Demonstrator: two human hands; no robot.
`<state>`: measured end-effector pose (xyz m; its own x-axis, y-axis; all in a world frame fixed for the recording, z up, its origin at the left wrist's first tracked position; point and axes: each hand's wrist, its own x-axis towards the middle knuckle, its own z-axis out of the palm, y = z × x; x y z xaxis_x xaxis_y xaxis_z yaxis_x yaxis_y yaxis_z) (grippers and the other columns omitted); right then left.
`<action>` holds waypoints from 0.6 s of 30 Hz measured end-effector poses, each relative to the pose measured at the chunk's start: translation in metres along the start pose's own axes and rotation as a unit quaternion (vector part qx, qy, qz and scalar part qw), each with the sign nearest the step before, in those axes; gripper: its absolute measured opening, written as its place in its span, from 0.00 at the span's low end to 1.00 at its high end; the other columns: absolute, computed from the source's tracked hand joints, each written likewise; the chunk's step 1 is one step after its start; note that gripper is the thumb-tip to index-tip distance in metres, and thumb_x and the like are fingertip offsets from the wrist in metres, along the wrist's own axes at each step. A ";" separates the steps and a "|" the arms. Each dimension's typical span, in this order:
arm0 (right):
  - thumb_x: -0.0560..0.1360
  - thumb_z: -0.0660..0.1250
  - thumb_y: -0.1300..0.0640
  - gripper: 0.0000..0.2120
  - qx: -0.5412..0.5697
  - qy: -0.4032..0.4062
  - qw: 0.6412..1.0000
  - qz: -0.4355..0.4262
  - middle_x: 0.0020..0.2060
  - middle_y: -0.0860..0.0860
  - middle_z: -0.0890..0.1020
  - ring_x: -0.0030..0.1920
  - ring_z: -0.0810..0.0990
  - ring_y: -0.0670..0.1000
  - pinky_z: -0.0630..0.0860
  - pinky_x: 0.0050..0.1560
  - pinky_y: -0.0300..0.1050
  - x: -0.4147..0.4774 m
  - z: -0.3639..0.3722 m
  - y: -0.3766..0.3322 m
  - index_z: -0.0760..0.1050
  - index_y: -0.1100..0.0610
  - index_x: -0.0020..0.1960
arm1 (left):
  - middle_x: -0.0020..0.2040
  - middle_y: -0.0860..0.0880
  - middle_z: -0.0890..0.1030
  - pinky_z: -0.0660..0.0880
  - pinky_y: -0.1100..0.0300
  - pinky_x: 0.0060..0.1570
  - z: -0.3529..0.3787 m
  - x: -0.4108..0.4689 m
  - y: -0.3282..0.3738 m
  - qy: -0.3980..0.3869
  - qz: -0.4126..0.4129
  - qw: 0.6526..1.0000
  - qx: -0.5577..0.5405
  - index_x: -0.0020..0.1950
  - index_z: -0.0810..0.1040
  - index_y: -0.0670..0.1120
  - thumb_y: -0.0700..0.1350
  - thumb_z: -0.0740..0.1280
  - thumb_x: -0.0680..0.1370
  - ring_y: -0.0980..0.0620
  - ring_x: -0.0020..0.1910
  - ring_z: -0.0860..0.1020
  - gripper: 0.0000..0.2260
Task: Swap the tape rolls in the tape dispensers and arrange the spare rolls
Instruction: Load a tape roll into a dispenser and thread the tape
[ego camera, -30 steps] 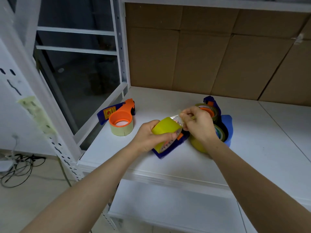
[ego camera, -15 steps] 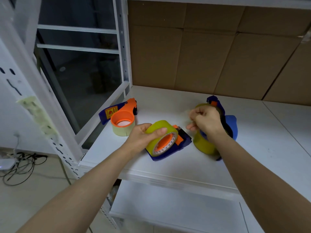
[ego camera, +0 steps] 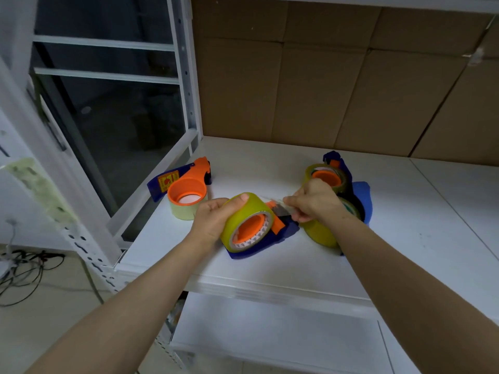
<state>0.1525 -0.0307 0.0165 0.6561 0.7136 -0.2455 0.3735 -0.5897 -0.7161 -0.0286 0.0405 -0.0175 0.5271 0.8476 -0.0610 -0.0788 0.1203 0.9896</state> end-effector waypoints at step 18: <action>0.75 0.66 0.53 0.08 0.062 0.069 0.985 -0.145 0.42 0.54 0.77 0.46 0.77 0.53 0.73 0.45 0.47 -0.011 0.019 -0.036 0.73 0.58 0.46 | 0.45 0.55 0.73 0.71 0.61 0.40 -0.026 0.000 0.037 -0.017 -0.067 0.966 0.249 0.54 0.72 0.53 0.53 0.63 0.77 0.57 0.43 0.73 0.08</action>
<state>0.1198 -0.0102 0.0327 0.6199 0.7819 0.0665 0.4811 -0.3118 -0.8193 -0.0539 0.0583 0.0161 0.5329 0.8231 -0.1965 0.4035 -0.0430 0.9140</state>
